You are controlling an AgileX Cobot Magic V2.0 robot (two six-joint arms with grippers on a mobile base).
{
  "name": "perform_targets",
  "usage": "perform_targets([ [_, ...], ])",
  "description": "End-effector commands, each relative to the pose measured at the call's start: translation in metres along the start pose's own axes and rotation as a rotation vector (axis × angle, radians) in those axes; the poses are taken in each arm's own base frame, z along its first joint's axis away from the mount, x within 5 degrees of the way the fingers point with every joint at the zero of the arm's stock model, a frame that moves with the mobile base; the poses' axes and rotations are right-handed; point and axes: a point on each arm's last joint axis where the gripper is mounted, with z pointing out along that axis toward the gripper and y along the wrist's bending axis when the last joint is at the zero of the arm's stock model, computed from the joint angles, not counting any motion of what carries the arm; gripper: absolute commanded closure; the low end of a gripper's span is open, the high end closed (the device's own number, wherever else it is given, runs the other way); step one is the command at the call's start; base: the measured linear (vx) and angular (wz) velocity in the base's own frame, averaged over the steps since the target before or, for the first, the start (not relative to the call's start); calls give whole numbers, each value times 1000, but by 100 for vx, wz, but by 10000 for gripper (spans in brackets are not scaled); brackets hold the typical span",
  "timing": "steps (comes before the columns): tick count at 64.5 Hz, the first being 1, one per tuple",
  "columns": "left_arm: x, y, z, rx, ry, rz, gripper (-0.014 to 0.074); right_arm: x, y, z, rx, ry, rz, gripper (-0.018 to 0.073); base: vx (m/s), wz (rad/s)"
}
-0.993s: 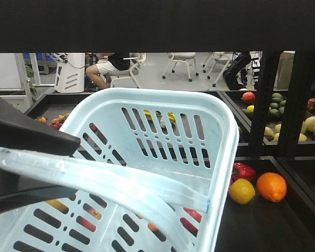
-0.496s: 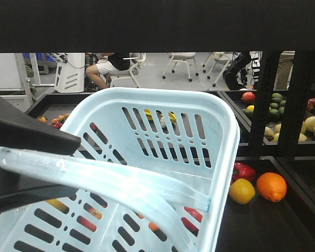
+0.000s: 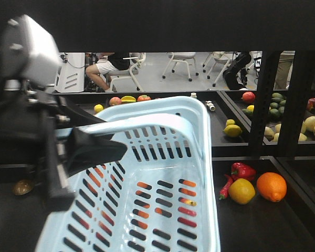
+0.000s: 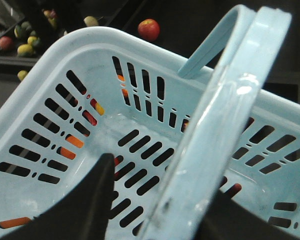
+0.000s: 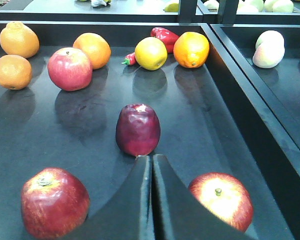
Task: Pick three apples into basket with both arms
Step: 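Lower the held basket onto the bin near the apples with the left gripper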
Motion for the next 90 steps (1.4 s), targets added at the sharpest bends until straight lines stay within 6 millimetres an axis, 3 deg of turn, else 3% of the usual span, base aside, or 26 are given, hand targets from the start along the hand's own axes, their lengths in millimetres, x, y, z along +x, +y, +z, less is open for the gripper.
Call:
perform_targets([
  [1, -14, 10, 3, -72, -112, -88, 604, -7, -1, 0, 6, -65, -9, 561, 0, 0],
  [25, 31, 27, 63, 28, 139, -80, 603, -7, -1, 0, 6, -65, -9, 561, 0, 0],
  [71, 97, 40, 134, 159, 393, -235, 592, -7, -1, 0, 6, -65, -9, 561, 0, 0],
  [90, 118, 45, 154, 157, 447, -244, 563, -7, -1, 0, 6, -65, -9, 561, 0, 0],
])
